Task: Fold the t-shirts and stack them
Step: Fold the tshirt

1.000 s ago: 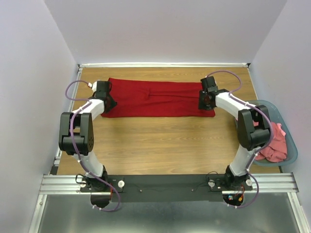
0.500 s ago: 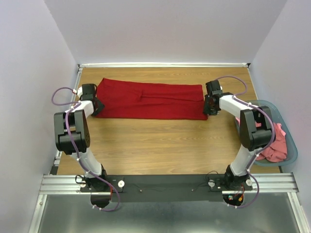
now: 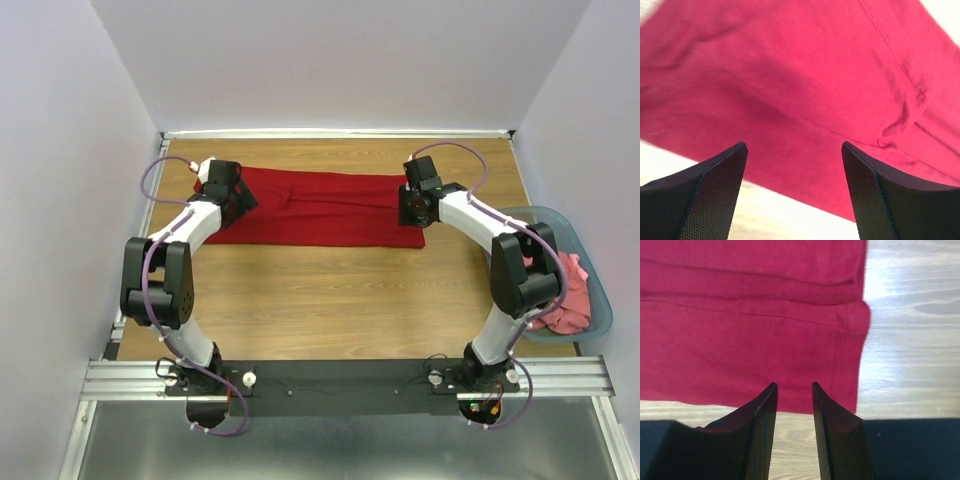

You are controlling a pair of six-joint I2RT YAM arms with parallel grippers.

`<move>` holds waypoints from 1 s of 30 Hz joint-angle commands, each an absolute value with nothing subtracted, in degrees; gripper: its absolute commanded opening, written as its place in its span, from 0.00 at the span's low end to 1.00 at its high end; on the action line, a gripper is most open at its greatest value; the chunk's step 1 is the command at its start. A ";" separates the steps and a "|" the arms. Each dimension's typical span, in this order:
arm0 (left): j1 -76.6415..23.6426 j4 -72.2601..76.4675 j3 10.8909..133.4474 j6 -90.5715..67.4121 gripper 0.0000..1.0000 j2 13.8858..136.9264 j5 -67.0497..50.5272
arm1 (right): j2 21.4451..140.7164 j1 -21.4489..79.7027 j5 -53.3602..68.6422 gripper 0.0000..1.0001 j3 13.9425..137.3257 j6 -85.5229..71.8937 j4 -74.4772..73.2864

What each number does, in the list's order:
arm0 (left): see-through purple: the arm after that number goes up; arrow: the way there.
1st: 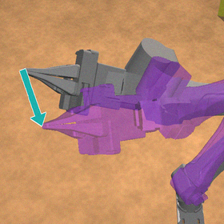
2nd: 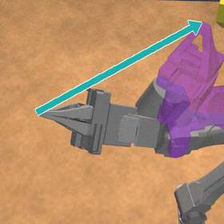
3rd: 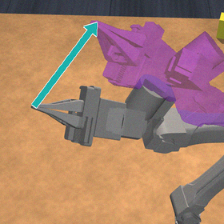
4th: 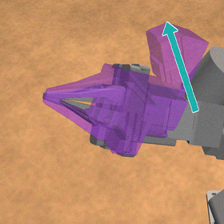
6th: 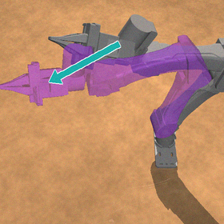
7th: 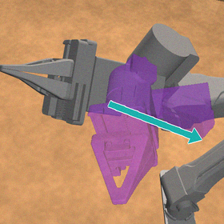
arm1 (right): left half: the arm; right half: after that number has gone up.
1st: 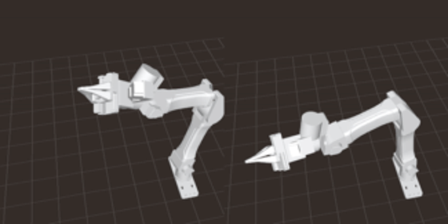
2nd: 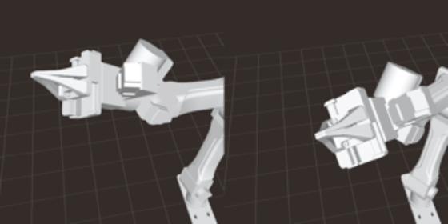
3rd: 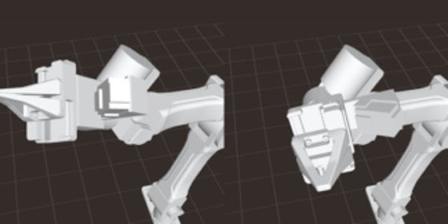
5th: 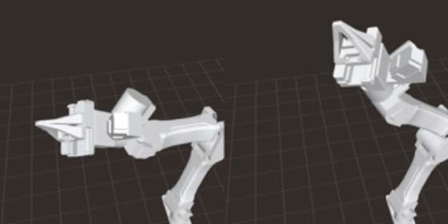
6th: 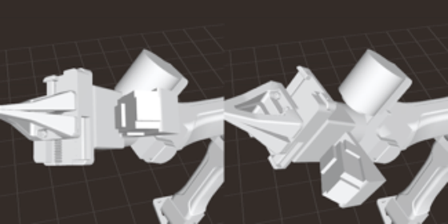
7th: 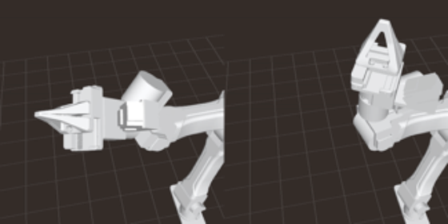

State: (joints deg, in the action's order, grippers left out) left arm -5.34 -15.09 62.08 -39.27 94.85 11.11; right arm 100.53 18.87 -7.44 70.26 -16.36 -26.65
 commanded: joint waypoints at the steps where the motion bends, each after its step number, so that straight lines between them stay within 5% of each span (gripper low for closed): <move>1: -7.03 -16.00 64.33 -40.78 0.83 99.57 13.27 | 104.32 19.07 -4.40 0.42 71.02 -15.73 -28.30; 15: -6.24 -19.42 77.32 -37.36 0.82 115.56 13.71 | 104.68 22.84 -0.53 0.45 59.78 -18.45 -35.94; 24: -4.57 -25.92 96.38 -27.53 0.82 127.34 11.96 | 103.71 45.68 9.38 0.45 51.86 -27.76 -41.48; 30: -4.48 -29.09 107.12 -23.56 0.82 132.71 13.62 | 113.52 63.53 13.88 0.45 61.77 -27.34 -41.83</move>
State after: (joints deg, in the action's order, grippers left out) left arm -4.67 -25.23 102.04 -27.70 129.64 12.21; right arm 101.86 55.35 4.56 61.71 -24.82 -34.89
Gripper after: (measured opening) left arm 0.818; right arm 0.447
